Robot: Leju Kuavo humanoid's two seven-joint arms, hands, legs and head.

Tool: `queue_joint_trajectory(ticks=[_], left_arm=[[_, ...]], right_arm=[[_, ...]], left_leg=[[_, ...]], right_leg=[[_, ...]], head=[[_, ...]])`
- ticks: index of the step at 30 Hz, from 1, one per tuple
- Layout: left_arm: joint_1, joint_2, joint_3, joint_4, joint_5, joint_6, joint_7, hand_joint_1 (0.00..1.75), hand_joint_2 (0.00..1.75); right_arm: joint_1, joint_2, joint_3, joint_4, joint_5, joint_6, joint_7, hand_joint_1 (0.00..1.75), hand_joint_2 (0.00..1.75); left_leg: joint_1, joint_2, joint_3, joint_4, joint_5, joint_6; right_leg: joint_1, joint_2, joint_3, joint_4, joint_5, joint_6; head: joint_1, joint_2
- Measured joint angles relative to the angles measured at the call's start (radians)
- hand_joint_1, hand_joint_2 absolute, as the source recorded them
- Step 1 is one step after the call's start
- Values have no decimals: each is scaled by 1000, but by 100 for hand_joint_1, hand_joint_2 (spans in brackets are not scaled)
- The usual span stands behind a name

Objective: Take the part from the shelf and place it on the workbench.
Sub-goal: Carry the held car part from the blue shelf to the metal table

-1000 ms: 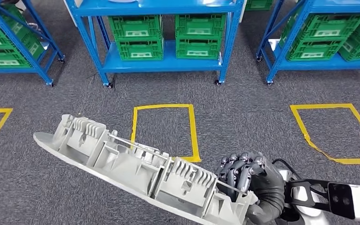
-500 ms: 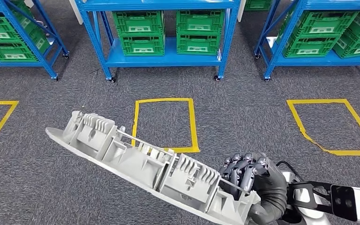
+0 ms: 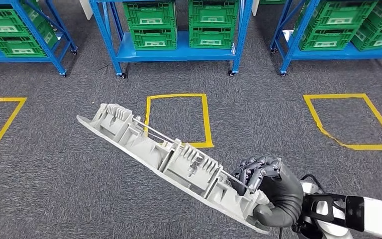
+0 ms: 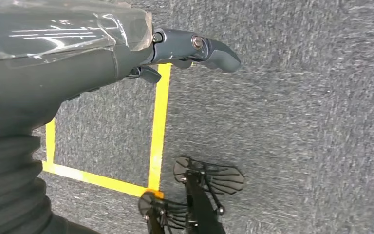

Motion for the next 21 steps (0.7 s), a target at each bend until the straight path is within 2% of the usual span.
queue_joint_trajectory(ticks=[2, 3, 4, 5, 6, 7, 8, 9, 10, 11, 12, 13, 14, 15, 16, 18, 19, 21], left_arm=[[3, 0, 1, 0, 0, 0, -1, 0, 175], [5, 0, 1, 0, 0, 0, -2, 0, 175], [8, 0, 1, 0, 0, -1, -2, 0, 175], [9, 1, 1, 0, 0, -2, -3, 0, 175], [10, 1, 1, 0, 0, -3, -4, 0, 175], [10, 1, 1, 0, 0, -4, -4, 0, 175], [10, 1, 1, 0, 0, -5, -5, 0, 175], [10, 1, 1, 0, 0, -6, -6, 0, 175], [9, 1, 1, 0, 0, -7, -7, 0, 175], [9, 2, 1, 0, 0, -8, -10, 0, 175], [9, 4, 1, 0, 0, -9, -13, 0, 175], [8, 7, 1, 0, 0, -10, -16, 0, 175], [6, 10, 1, 0, 0, -12, -19, 0, 175], [5, 14, 2, 1, 0, -13, -22, 0, 175], [5, 16, 3, 1, 0, -15, -24, 0, 175], [5, 19, 8, 1, 0, -20, -25, 0, 175], [5, 19, 10, 1, 0, -23, -26, 0, 175], [5, 17, 13, 1, 0, -29, -28, 0, 175]], right_arm=[[0, -1, 0, -4, 19, -9, -6, 175, 175], [0, -2, 1, -6, 26, -11, -8, 175, 175], [0, -3, 1, -9, 29, -10, -10, 175, 175], [-1, -4, 2, -12, 28, -5, -13, 175, 175], [0, -5, 3, -16, 25, 1, -14, 175, 175], [-1, -6, 5, -19, 22, 8, -16, 175, 175], [-1, -7, 7, -22, 21, 12, -16, 175, 175], [-1, -7, 9, -25, 21, 15, -17, 175, 175], [0, -8, 12, -28, 21, 16, -17, 175, 175], [-1, -8, 15, -32, 22, 17, -17, 175, 175], [-1, -9, 18, -37, 22, 19, -17, 175, 175], [-2, -10, 20, -43, 21, 21, -16, 175, 175], [-4, -11, 22, -48, 20, 23, -16, 175, 175], [-5, -11, 24, -54, 18, 24, -16, 175, 175], [-6, -11, 26, -59, 16, 25, -15, 175, 175], [-6, -13, 30, -68, 19, 25, -13, 175, 175], [-6, -15, 33, -72, 25, 24, -11, 175, 175], [-8, -19, 37, -72, 42, 22, -6, 175, 175]], left_leg=[[5, 0, -7, 0, 13, -13], [7, -1, -12, 8, -1, -18], [9, -2, -19, 33, -36, -24], [11, -2, -31, 77, -88, -29], [11, -2, -43, 138, -146, -34], [12, -2, -54, 205, -190, -37], [12, -2, -58, 261, -210, -38], [12, -2, -48, 290, -205, -37], [11, -3, -22, 286, -184, -33], [9, -3, 22, 244, -159, -25], [6, -5, 82, 174, -148, -14], [2, -5, 143, 92, -153, -3], [-2, -5, 189, 26, -164, 6], [-7, -5, 215, -18, -177, 13], [-12, -4, 221, -40, -181, 18], [-13, -2, 212, -55, -158, 30], [-11, 0, 205, -63, -144, 35], [-10, 3, 184, -69, -118, 41]], right_leg=[[2, -1, -15, -1, 7, -19], [1, -2, -23, 0, 16, -28], [-1, -4, -32, -1, 27, -37], [-2, -5, -44, -1, 40, -43], [0, -5, -56, -1, 52, -47], [2, -4, -69, 0, 65, -49], [4, -4, -83, 1, 77, -49], [6, -4, -98, 2, 90, -49], [9, -3, -113, 3, 101, -48], [13, -3, -127, 3, 113, -47], [15, -2, -137, 3, 123, -47], [18, -3, -145, 3, 132, -44], [20, -4, -150, 2, 140, -41], [18, -5, -152, 1, 148, -36], [17, -7, -154, -2, 156, -30], [13, -8, -162, 5, 160, -23], [12, -6, -175, 27, 144, -24], [9, -2, -219, 133, 76, -30]], head=[[0, 0], [-1, 0], [-2, 0], [-2, 0], [-3, 0], [-4, 0], [-4, 0], [-4, 0], [-4, 0], [-4, 0], [-4, 0], [-3, 0], [-2, 0], [-2, 0], [-2, 0], [-3, 0], [-2, 0], [0, 0]])
